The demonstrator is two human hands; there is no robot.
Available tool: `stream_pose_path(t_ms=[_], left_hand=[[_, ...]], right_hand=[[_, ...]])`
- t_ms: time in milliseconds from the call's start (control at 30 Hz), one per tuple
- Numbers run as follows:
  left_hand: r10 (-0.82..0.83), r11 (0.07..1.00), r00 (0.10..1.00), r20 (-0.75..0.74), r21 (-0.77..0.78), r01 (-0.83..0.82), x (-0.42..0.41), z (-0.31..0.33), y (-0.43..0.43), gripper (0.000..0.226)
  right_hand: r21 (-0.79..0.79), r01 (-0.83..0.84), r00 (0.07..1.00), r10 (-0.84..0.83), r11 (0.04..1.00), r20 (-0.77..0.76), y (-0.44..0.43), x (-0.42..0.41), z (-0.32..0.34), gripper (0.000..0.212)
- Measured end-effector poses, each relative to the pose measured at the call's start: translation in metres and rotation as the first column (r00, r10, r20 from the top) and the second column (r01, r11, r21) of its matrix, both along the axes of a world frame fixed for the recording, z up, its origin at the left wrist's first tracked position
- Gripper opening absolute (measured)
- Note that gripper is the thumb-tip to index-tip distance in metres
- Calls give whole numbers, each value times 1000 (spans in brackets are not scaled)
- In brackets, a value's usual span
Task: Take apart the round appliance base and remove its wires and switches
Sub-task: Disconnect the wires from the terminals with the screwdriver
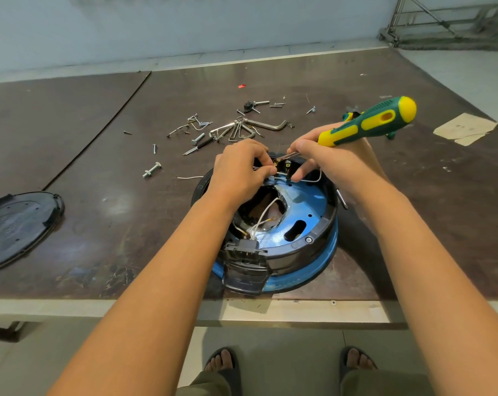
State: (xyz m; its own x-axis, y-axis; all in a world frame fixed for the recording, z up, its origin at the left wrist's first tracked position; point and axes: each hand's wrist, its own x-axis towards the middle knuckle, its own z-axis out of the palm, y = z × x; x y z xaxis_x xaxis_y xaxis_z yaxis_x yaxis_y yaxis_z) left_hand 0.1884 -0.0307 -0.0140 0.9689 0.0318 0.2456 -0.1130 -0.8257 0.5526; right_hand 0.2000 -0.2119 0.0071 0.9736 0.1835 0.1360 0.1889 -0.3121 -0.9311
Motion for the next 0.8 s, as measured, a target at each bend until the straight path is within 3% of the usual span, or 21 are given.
stream_pose_path(t_ms=[800], left_hand=[[0, 1000, 1000, 9, -17, 0, 4, -3, 2, 6]], right_hand=[[126, 63, 996, -54, 990, -74, -2, 10, -7, 10]])
